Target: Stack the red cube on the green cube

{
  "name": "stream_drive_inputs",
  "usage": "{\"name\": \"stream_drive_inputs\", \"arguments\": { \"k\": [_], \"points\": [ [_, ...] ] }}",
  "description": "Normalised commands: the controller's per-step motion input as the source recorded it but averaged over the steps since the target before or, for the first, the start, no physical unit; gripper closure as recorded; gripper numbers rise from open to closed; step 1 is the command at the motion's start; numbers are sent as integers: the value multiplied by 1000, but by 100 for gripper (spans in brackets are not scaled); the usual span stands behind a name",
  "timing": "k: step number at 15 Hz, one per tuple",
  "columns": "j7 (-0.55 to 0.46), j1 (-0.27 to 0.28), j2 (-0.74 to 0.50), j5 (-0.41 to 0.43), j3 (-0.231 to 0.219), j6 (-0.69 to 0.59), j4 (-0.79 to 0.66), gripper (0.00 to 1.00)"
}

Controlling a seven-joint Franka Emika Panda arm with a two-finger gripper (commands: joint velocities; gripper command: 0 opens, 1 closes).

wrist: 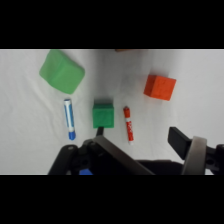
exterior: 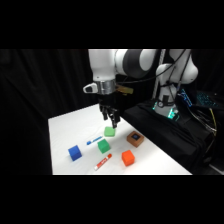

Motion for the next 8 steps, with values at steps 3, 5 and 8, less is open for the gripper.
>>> {"name": "stream_drive_inputs", "arguments": {
  "k": [3,5,8],
  "points": [
    [238,97,-5,-88,66,185,-128,0],
    [215,85,44,-65,62,210,-91,0],
    [230,90,114,-69,59,324,-65,0]
  ]
}}
